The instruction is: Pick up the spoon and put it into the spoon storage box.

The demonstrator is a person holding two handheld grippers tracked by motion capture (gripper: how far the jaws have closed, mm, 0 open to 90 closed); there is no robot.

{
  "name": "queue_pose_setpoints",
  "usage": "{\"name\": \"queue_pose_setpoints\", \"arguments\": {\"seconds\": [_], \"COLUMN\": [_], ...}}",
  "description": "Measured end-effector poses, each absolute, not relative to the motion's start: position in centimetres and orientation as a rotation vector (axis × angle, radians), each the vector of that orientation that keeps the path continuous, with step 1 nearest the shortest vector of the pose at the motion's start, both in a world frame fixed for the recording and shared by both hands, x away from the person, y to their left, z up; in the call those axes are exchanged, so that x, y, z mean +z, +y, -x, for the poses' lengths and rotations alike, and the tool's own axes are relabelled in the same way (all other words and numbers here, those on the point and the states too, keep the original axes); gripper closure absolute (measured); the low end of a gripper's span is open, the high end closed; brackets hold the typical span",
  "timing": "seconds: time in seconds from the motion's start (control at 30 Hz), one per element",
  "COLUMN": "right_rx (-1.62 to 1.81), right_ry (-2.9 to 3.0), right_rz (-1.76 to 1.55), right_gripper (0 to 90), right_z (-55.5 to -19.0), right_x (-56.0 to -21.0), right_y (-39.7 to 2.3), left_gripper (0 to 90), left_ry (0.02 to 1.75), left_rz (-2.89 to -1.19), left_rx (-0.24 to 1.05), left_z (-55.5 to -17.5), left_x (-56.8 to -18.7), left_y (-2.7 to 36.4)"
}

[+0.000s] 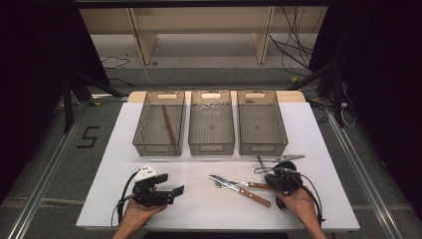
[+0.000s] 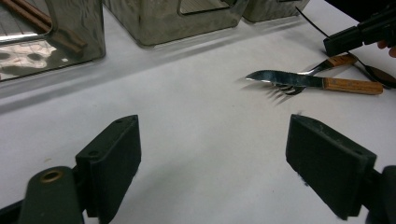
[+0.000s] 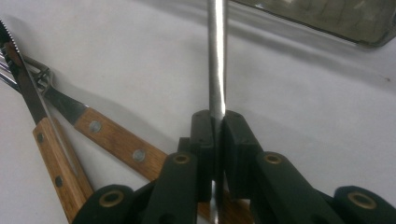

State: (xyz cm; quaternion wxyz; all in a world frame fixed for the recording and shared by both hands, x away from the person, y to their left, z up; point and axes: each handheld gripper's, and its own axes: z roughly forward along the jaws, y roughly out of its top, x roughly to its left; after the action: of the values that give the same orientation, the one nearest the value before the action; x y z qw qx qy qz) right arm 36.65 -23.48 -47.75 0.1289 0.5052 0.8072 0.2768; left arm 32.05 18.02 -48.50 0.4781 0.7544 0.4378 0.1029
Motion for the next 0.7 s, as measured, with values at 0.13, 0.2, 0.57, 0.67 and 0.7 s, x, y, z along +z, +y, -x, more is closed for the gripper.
{"name": "queue_pose_setpoints", "arguments": {"seconds": [0.13, 0.2, 0.57, 0.67, 0.7], "right_rx": [0.818, 0.84, 0.913, 0.94, 0.946], "right_ry": [2.342, 2.339, 2.32, 2.317, 2.316], "right_rz": [-1.473, -1.47, -1.421, -1.4, -1.394], "right_gripper": [84.3, 84.6, 85.1, 85.1, 85.1], "right_z": [-36.6, -36.5, -35.9, -35.8, -35.7], "right_x": [-47.6, -47.4, -46.2, -45.7, -45.5], "right_y": [-23.5, -23.6, -23.6, -23.6, -23.6], "left_gripper": [17.8, 17.8, 17.8, 17.8, 17.8], "left_ry": [1.074, 1.073, 1.081, 1.081, 1.082], "left_rz": [-1.837, -1.84, -1.834, -1.834, -1.834], "left_rx": [0.247, 0.247, 0.242, 0.242, 0.241], "left_z": [-32.1, -32.0, -32.1, -32.1, -32.1], "left_x": [-48.5, -48.5, -48.6, -48.6, -48.6], "left_y": [18.0, 18.0, 18.1, 18.2, 18.2]}}
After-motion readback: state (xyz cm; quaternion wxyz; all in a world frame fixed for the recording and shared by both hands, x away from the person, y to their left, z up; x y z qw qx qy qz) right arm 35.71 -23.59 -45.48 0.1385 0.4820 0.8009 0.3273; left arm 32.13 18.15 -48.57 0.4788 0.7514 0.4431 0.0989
